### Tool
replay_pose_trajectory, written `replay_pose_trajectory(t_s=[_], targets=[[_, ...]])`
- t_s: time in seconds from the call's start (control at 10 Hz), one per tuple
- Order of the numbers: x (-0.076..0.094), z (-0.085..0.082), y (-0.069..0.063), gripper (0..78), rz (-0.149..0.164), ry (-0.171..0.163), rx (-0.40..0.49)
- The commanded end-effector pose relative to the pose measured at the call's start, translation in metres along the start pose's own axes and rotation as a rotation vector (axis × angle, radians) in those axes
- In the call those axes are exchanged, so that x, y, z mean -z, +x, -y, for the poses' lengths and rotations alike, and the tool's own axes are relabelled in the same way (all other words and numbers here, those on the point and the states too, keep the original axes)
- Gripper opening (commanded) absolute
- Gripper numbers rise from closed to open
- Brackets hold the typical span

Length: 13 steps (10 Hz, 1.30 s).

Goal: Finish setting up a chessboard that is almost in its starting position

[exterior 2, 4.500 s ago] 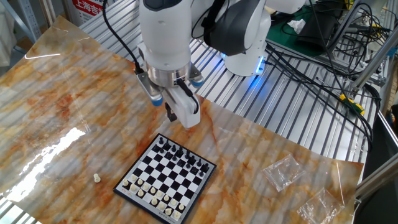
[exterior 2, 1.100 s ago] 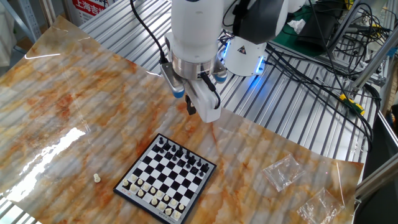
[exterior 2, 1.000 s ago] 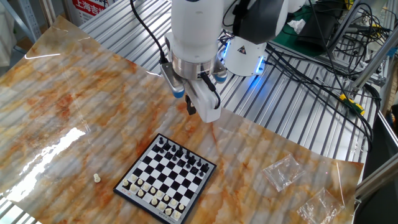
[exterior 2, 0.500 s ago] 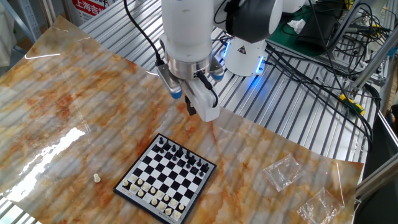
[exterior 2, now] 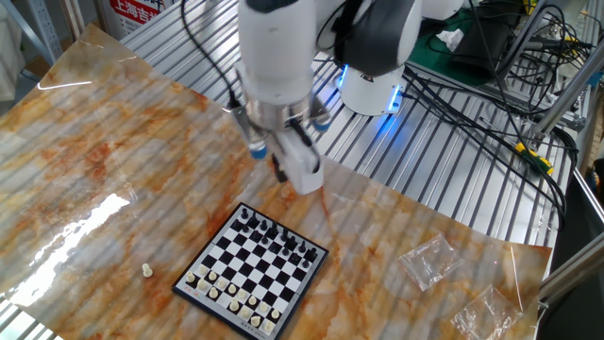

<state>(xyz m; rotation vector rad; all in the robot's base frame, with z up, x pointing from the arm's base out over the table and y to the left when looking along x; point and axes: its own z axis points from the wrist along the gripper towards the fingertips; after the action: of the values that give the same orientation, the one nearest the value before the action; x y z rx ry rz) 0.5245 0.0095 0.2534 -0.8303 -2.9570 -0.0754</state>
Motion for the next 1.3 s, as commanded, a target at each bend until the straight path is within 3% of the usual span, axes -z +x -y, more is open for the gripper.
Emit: replay_pose_trajectory(t_s=[0.1,0.2,0.3,0.4,0.5,0.7,1.0,1.1,1.2,1.3], targets=[[-0.033,0.007,-0.089,0.0,0.064,0.007,0.076],[-0.036,0.01,-0.105,0.0,0.071,0.007,0.1],[-0.036,0.01,-0.105,0.0,0.071,0.007,0.1],[-0.038,0.016,-0.137,0.0,0.08,0.012,0.132],[-0.037,0.017,-0.15,0.0,0.08,0.015,0.142],[-0.036,0.015,-0.168,0.0,0.076,0.022,0.137],[-0.049,0.015,-0.194,0.0,0.096,0.039,0.138],[-0.049,0.015,-0.199,0.0,0.096,0.04,0.142],[-0.046,0.019,-0.214,0.0,0.092,0.037,0.156],[-0.045,0.022,-0.218,0.0,0.088,0.037,0.166]])
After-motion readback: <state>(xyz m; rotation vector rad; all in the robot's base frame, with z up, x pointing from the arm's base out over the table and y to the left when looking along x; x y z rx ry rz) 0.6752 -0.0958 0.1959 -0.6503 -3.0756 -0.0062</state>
